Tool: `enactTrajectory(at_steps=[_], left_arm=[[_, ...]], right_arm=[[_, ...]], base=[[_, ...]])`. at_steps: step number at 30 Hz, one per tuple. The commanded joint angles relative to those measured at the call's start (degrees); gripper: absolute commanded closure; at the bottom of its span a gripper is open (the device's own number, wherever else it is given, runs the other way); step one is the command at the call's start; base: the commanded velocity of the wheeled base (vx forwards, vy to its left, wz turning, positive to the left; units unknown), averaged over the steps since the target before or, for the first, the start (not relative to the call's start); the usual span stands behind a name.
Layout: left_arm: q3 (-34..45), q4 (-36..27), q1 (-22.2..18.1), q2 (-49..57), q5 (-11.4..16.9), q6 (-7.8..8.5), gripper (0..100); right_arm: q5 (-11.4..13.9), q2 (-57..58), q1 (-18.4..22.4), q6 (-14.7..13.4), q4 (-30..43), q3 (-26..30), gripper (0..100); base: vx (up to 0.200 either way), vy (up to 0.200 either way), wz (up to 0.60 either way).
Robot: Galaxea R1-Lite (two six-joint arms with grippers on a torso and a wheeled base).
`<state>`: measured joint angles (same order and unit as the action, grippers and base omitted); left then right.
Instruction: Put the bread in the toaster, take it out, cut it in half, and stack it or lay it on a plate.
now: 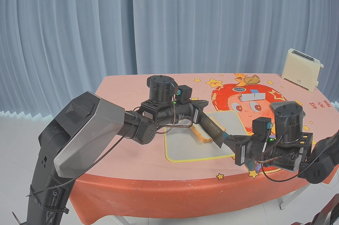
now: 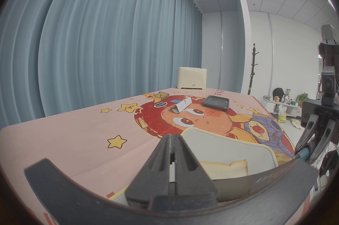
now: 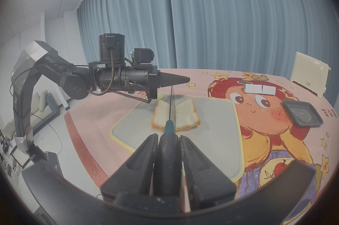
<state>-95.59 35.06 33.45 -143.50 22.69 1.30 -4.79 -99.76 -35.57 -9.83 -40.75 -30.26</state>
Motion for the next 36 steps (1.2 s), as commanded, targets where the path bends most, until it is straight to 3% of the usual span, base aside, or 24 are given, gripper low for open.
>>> enactTrajectory(at_steps=[1, 36], left_arm=[[0.05, 0.01, 0.04, -0.29, 0.08, 0.01, 100], [-1.44, -0.34, -0.05, -0.56, -0.01, -0.07, 100]], right_arm=[[-0.04, -0.26, -0.02, -0.02, 0.15, 0.02, 100], [-0.31, -0.70, -0.11, 0.07, -2.23, 0.81, 100]], base=[[0.000, 0.000, 0.00], [0.000, 0.000, 0.00]])
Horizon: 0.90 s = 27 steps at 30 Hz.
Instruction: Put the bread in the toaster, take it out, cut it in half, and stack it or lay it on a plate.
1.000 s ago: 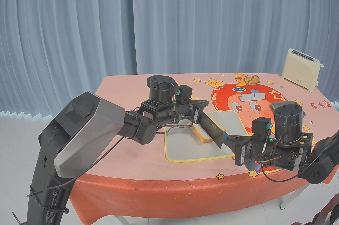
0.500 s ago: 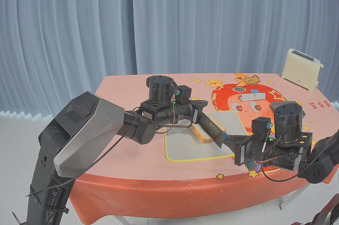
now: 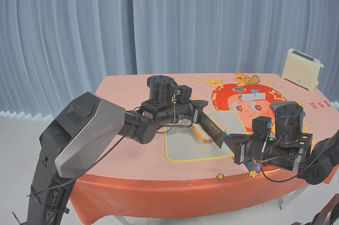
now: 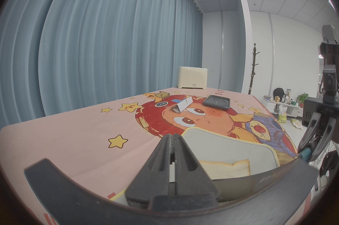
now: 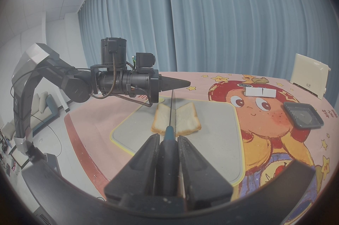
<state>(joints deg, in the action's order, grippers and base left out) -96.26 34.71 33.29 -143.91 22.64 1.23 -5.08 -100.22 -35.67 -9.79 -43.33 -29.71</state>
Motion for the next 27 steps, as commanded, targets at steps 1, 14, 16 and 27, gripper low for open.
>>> enactTrajectory(at_steps=[1, 14, 16, 27], left_arm=[[-1.21, -0.08, 0.19, -0.14, 0.04, 0.00, 100], [-1.13, -0.08, 0.55, 0.47, -0.05, 0.00, 100], [-1.13, -0.17, 0.55, 0.56, -0.05, 0.00, 100], [-0.33, 0.19, -0.33, 0.03, -0.14, 0.09, 100]], right_arm=[[-0.01, -0.24, -0.01, 0.03, 0.43, 0.35, 100], [-0.01, -0.77, -0.01, 0.12, -0.18, 0.62, 100], [-0.01, -0.77, -0.01, 0.12, -0.18, 0.53, 100], [-0.01, -0.68, -0.01, 0.03, -0.27, 0.09, 100]], base=[[0.000, 0.000, 0.00], [0.000, 0.000, 0.00], [0.000, 0.000, 0.00], [0.000, 0.000, 0.00]])
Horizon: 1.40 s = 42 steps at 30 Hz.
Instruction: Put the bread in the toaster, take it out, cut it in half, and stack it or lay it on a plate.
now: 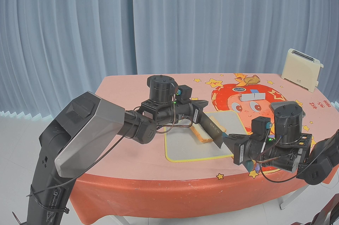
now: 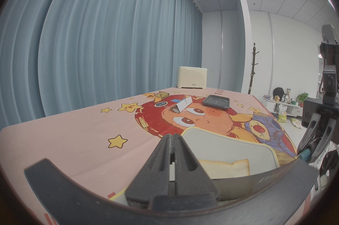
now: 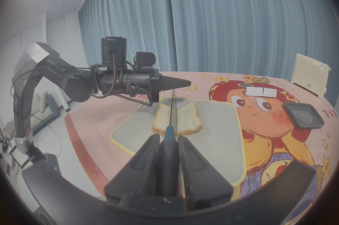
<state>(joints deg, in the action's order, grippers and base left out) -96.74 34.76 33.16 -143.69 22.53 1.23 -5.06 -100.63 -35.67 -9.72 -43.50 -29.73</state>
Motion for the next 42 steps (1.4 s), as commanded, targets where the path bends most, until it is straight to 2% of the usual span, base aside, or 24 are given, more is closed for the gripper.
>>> enactTrajectory(at_steps=[1, 25, 42], left_arm=[[0.33, 0.14, -0.20, -0.27, -0.03, 0.09, 100], [-0.55, -0.30, 0.06, 2.36, -0.03, 0.09, 100], [0.24, 0.23, -0.11, -1.68, -0.29, 0.53, 100]], right_arm=[[-0.04, -0.35, -0.01, 0.05, -0.10, 0.29, 100], [0.05, -0.18, -0.10, 0.05, -0.19, 0.03, 100], [-0.04, -0.35, -0.19, 0.05, -0.27, -0.06, 100]], base=[[0.000, 0.000, 0.00], [0.000, 0.000, 0.00], [0.000, 0.000, 0.00]])
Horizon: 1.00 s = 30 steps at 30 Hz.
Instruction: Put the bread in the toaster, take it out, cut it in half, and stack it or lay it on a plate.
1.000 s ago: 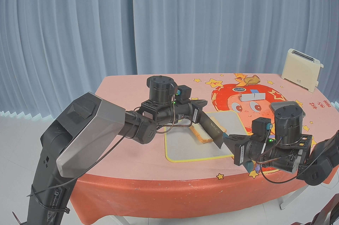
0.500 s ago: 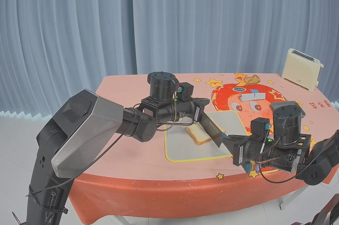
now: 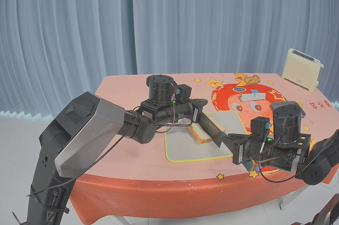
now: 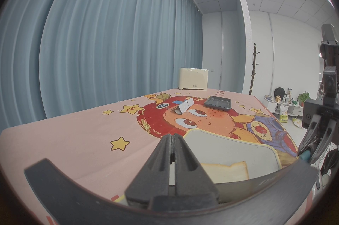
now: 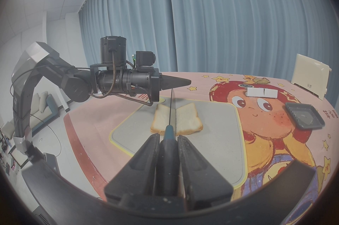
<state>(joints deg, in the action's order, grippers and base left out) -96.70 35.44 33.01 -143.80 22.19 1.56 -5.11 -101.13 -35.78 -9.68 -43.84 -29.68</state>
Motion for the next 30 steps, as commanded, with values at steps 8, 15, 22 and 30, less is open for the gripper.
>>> enactTrajectory(at_steps=[8, 15, 22, 30], left_arm=[[0.10, -0.46, 0.03, -1.66, -0.04, 0.20, 100], [-0.25, -0.37, 0.12, -1.40, -0.04, 0.20, 100], [-0.60, -0.55, 0.47, 0.63, -0.04, 0.11, 100], [0.02, -0.63, 0.39, 2.56, -0.04, 0.11, 100]], right_arm=[[0.01, -0.20, 0.01, -0.08, -2.83, 0.06, 100], [-0.08, -0.91, -0.08, 0.01, -3.01, 1.12, 100], [-0.17, -1.17, -0.08, 0.01, -2.83, 1.21, 100], [-0.08, -0.73, -0.08, -0.08, -3.36, 0.94, 100]], base=[[0.000, 0.000, 0.00], [0.000, 0.000, 0.00], [0.000, 0.000, 0.00], [0.000, 0.000, 0.00]])
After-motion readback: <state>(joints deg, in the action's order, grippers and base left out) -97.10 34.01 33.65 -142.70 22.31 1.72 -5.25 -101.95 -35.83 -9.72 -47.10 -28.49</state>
